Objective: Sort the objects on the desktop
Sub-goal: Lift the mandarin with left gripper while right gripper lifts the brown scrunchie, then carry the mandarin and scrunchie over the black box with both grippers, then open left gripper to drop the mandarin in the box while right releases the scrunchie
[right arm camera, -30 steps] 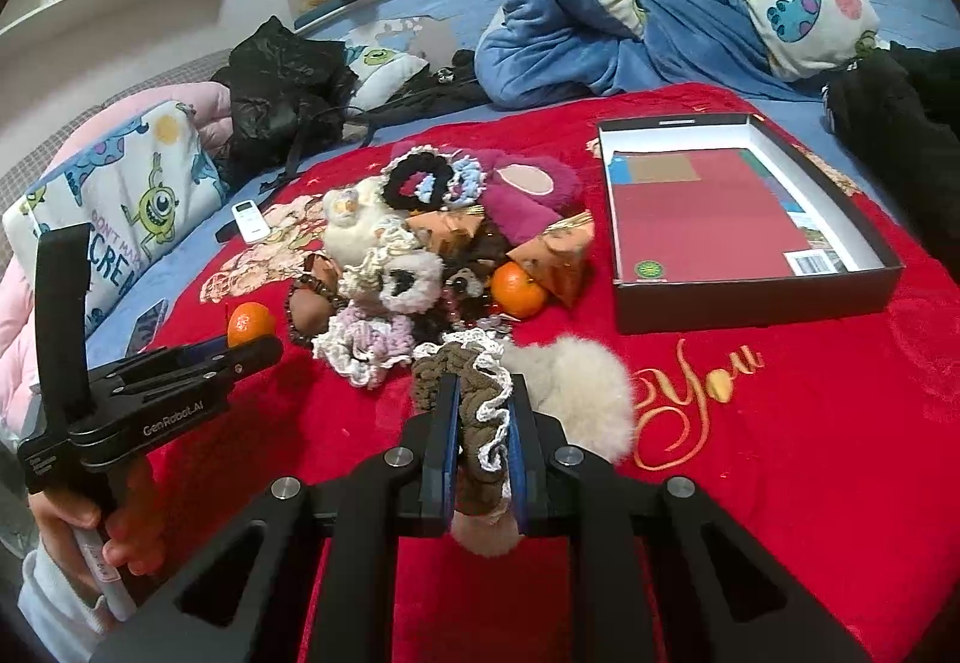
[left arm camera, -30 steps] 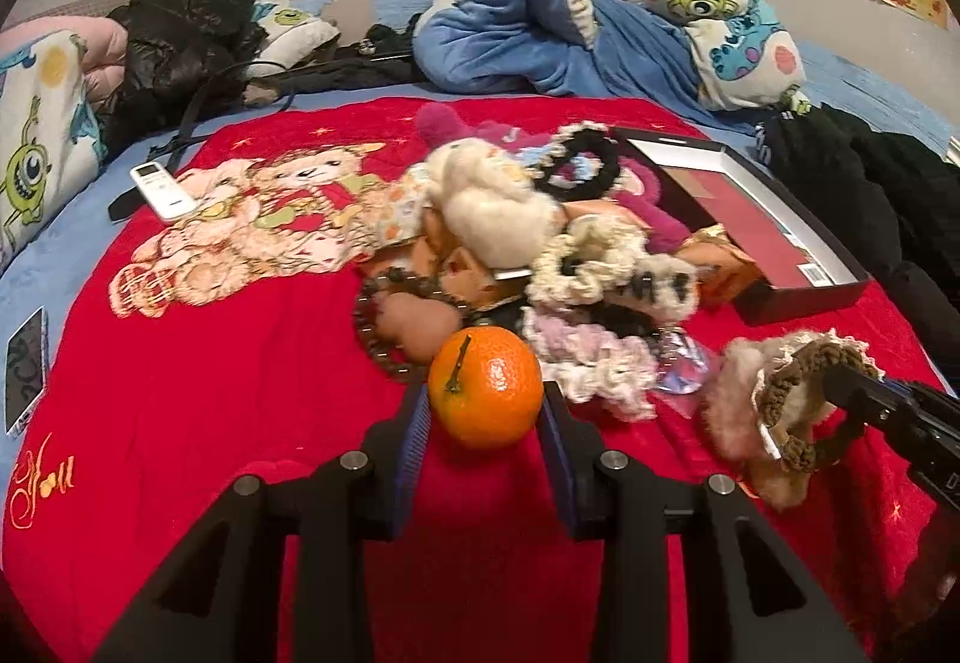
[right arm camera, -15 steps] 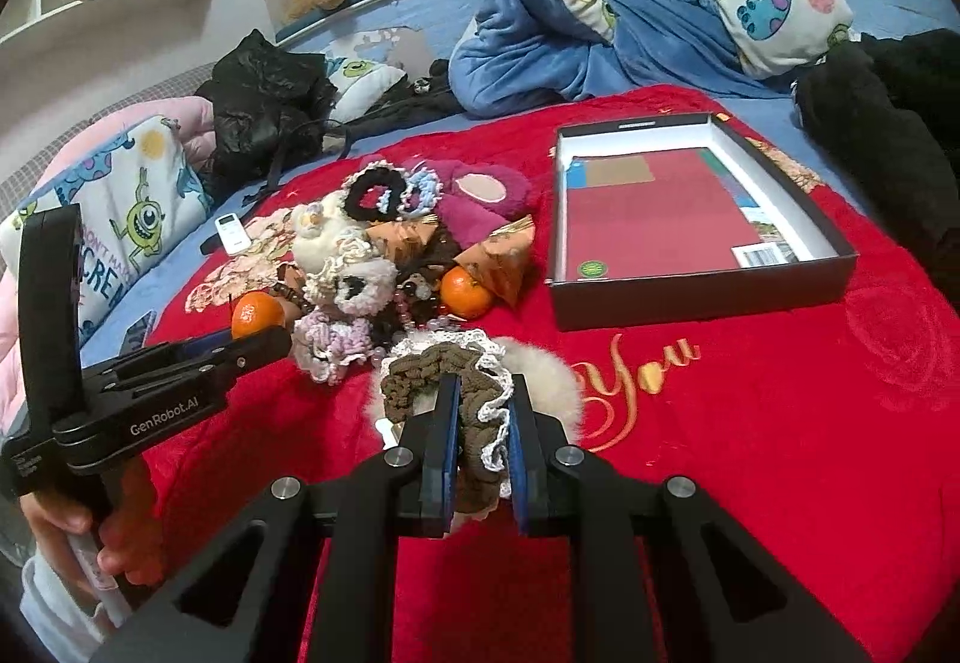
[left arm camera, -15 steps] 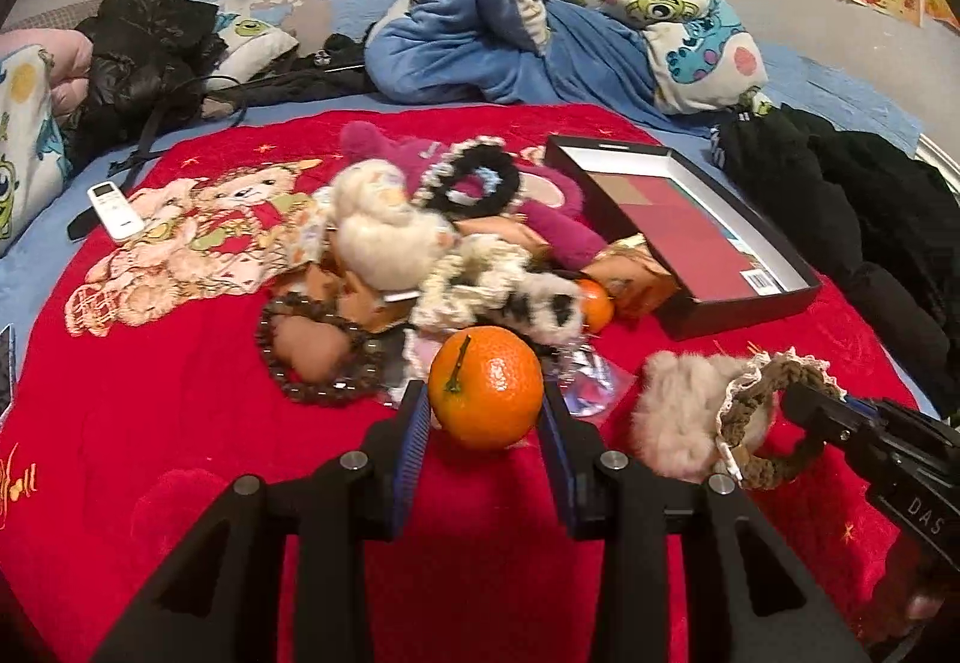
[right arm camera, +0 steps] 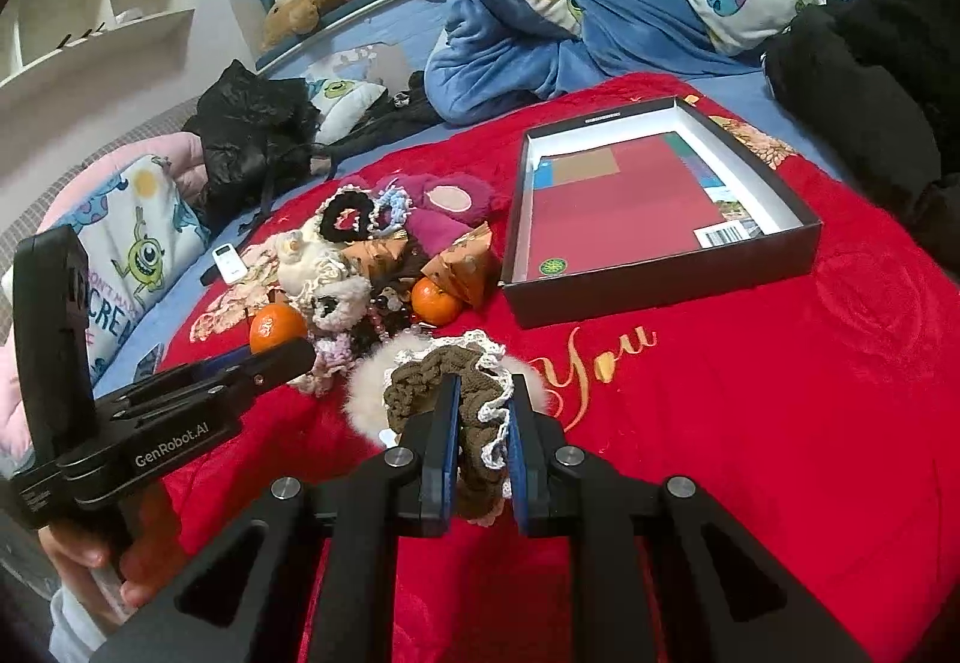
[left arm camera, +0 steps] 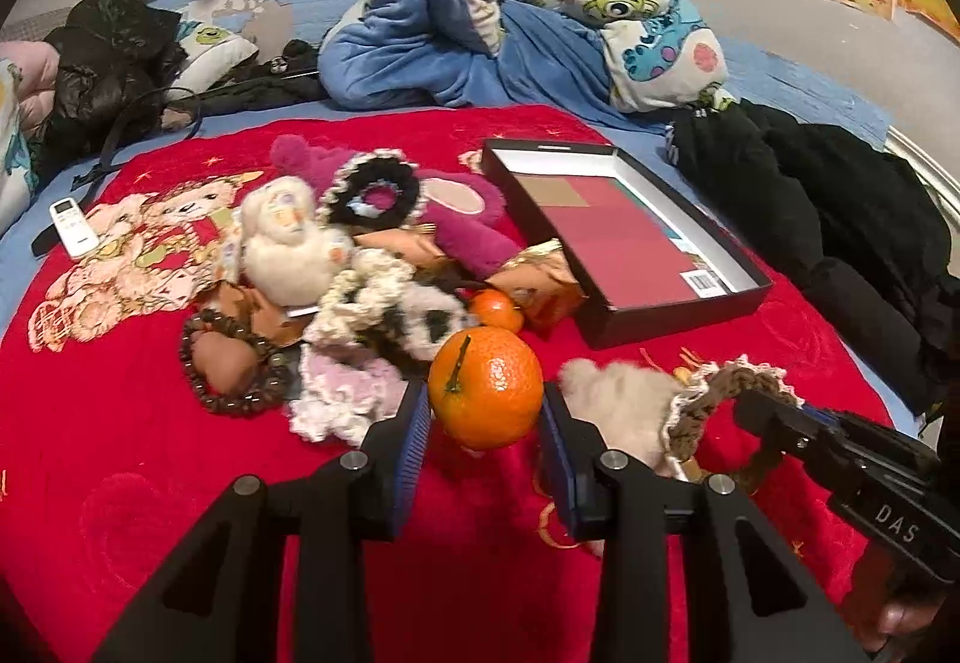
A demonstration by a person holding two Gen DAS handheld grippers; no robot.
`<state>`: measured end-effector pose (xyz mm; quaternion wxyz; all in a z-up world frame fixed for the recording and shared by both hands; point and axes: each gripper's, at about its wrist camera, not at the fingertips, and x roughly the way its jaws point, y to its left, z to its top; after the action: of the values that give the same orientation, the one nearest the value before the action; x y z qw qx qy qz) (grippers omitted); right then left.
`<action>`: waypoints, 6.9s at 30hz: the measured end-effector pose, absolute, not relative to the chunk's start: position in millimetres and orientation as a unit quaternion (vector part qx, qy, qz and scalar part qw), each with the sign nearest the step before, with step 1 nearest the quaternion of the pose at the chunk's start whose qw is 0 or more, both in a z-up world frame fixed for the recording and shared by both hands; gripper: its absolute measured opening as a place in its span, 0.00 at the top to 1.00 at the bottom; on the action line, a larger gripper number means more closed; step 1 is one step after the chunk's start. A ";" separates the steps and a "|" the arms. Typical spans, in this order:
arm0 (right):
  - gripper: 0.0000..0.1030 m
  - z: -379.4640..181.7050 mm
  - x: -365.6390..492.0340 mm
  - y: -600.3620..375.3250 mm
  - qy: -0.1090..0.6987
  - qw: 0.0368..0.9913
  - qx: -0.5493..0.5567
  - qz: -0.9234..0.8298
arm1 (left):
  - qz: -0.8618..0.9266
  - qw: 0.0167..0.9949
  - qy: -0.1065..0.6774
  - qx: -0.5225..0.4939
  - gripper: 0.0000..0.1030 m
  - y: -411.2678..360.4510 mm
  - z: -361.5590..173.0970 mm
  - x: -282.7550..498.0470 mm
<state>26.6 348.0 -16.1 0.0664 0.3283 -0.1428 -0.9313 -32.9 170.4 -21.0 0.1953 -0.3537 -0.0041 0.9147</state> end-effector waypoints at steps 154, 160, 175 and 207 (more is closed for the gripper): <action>0.94 -42.9 -101.7 459.9 -0.101 -0.094 0.320 -0.937 | 0.912 0.242 0.053 -0.325 0.64 347.4 -46.4 -144.4; 0.94 -44.0 -103.1 459.9 -0.098 -0.098 0.321 -0.937 | 0.914 0.231 0.056 -0.328 0.64 347.7 -49.4 -144.3; 0.94 -45.7 -104.3 459.4 -0.097 -0.100 0.316 -0.938 | 0.916 0.224 0.051 -0.327 0.64 347.0 -50.1 -143.5; 0.17 -29.9 -87.6 483.1 -0.181 -0.087 0.274 -0.941 | 0.940 0.207 -0.019 -0.269 0.07 305.4 -33.3 -137.7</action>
<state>-87.6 483.1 -29.9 -0.0867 0.2741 -0.1810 -0.9405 -137.7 305.4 -33.3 0.2073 -0.2690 -0.0190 0.9404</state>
